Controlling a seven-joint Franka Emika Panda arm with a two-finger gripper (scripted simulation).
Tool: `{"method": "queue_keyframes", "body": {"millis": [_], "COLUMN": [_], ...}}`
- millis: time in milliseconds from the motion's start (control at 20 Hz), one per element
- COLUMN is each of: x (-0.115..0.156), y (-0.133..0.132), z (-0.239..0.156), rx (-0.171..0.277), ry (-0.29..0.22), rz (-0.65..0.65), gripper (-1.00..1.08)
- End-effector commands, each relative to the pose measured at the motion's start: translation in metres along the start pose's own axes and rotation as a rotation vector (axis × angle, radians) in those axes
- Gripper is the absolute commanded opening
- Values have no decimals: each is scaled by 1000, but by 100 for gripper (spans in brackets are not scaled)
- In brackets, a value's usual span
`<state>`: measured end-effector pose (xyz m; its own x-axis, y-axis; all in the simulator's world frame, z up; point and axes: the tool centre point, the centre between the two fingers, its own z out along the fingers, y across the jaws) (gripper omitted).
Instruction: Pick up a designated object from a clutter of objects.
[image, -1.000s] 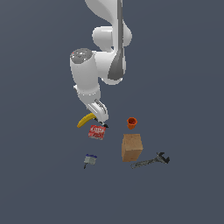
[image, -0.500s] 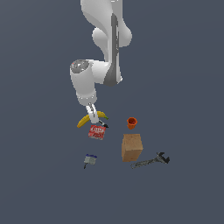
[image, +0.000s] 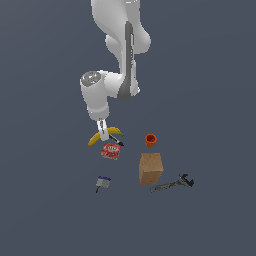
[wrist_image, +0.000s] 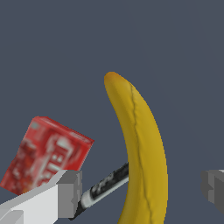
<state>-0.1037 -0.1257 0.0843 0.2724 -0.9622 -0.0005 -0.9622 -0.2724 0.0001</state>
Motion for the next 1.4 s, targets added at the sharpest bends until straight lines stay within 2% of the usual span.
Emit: {"method": "queue_keyframes", "body": {"millis": [0, 300, 800, 1200, 1250, 1350], "x": [0, 0, 0, 0, 0, 0], "y": [0, 1, 2, 1, 1, 1], "z": [0, 9, 47, 51, 51, 51], "rx": [0, 0, 0, 0, 0, 0], "ry": [0, 0, 0, 0, 0, 0], "rz": [0, 2, 6, 6, 6, 6], "gripper": [100, 100, 100, 100, -100, -100]}}
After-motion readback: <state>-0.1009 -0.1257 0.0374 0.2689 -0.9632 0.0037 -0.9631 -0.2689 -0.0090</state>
